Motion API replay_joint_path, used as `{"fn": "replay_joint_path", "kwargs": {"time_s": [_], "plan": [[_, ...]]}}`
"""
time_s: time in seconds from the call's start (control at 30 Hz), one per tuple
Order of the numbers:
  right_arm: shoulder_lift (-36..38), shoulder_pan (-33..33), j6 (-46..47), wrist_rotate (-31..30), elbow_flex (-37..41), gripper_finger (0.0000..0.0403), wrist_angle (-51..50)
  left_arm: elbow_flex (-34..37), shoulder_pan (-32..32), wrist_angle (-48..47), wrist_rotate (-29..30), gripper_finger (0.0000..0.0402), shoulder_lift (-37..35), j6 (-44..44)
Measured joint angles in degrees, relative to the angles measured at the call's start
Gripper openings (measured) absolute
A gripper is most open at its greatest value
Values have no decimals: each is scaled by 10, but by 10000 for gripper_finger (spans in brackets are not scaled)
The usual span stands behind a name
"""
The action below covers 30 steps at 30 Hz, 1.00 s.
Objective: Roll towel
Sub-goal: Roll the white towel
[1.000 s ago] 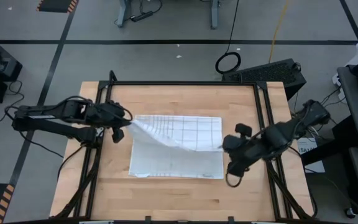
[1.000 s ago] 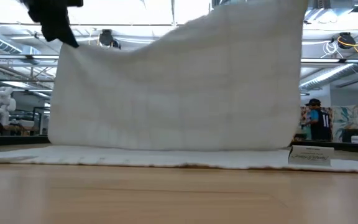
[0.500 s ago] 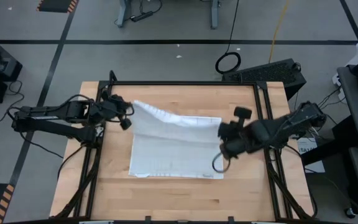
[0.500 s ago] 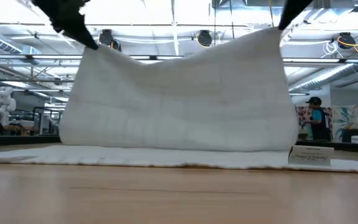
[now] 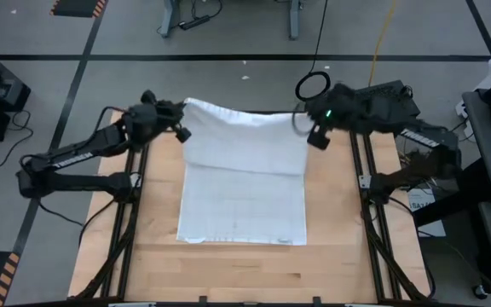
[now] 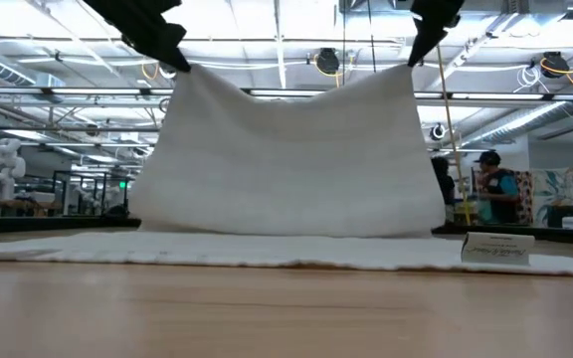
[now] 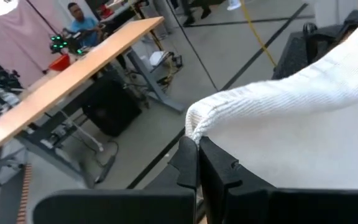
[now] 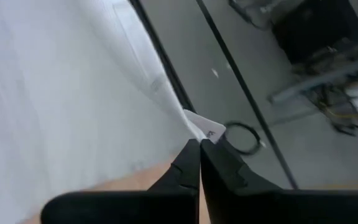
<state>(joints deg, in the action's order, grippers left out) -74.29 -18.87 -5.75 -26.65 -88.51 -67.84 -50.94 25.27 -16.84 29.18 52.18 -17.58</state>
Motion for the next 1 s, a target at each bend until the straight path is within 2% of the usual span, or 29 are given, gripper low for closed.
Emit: {"fn": "replay_joint_path", "kwargs": {"time_s": [0.23,0.4,0.63,0.83,1.0], "plan": [[10,-123,-71,110,0,0,64,-25,115,35,-150,2,19,-9],[10,-157,-65,143,0,0,66,-46,148,30,-209,2,18,-2],[14,-131,-1,221,0,0,2,-49,144,-51,-276,2,1,23],[22,-69,61,223,0,0,-34,-49,143,-122,-323,2,-18,54],[40,-22,104,221,0,0,-34,-49,143,-133,-359,2,-48,84]]}}
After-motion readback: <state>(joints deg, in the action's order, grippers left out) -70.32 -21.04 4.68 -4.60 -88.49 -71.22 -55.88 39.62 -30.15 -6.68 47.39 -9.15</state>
